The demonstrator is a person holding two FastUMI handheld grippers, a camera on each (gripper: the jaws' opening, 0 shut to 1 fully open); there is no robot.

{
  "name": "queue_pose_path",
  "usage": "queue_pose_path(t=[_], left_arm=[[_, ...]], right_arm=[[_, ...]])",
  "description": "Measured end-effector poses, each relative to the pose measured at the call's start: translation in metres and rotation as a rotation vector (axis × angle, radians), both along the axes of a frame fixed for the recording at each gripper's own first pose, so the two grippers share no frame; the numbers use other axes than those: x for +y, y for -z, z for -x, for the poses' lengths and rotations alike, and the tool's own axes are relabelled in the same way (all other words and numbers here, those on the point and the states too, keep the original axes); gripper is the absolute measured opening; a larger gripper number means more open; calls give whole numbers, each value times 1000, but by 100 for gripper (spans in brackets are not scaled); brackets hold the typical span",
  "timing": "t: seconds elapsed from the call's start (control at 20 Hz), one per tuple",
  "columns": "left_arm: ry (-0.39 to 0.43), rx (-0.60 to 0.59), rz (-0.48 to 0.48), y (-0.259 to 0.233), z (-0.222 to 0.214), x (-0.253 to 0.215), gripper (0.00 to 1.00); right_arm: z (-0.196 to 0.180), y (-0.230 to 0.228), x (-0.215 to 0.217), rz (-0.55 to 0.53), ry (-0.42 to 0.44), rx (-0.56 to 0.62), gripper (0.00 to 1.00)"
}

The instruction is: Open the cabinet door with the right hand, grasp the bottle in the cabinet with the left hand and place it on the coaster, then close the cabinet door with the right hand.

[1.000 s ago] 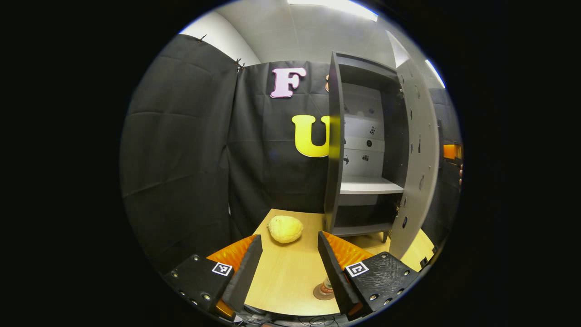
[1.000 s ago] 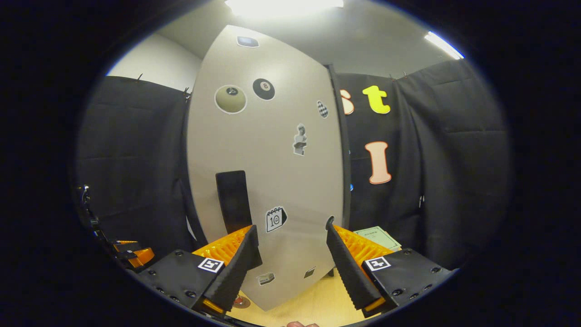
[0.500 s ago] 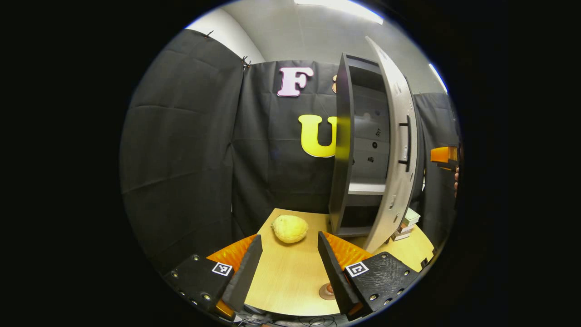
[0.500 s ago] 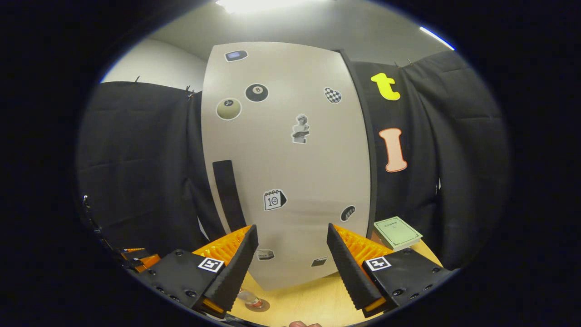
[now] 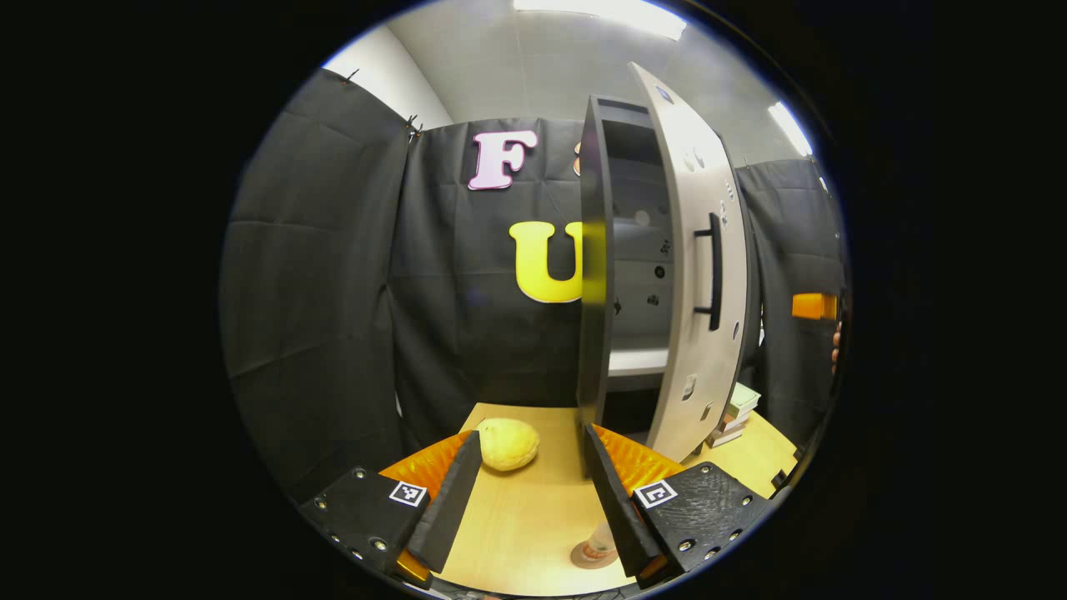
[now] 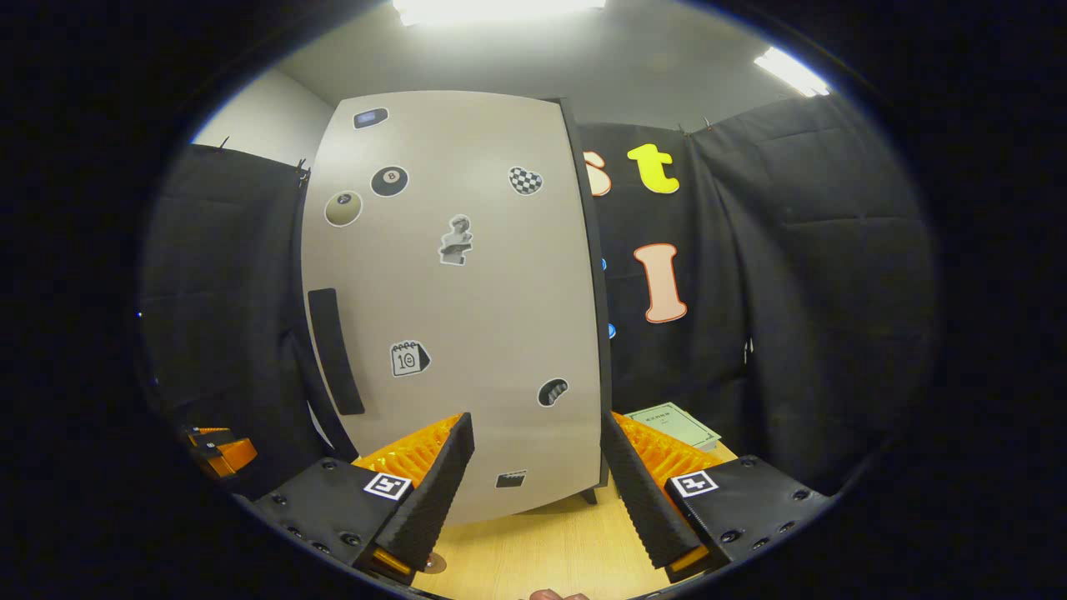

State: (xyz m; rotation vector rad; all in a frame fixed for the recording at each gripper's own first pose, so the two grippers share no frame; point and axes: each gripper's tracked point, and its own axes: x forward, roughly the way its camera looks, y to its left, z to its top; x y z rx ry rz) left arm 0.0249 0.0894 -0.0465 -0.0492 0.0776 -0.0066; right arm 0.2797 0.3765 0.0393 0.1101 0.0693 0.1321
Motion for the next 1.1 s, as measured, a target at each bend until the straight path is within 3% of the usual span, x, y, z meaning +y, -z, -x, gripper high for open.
queue_pose_path(t=[0.4, 0.9, 1.1], left_arm=[[30, -56, -46, -28, -25, -39, 72], [27, -95, -139, -31, -23, -72, 72], [62, -95, -104, -26, -17, -87, 72]], right_arm=[[-14, 11, -54, -34, 98, -2, 97], [-10, 19, -62, -41, 140, -3, 97], [-2, 32, -56, -40, 132, 42, 97]])
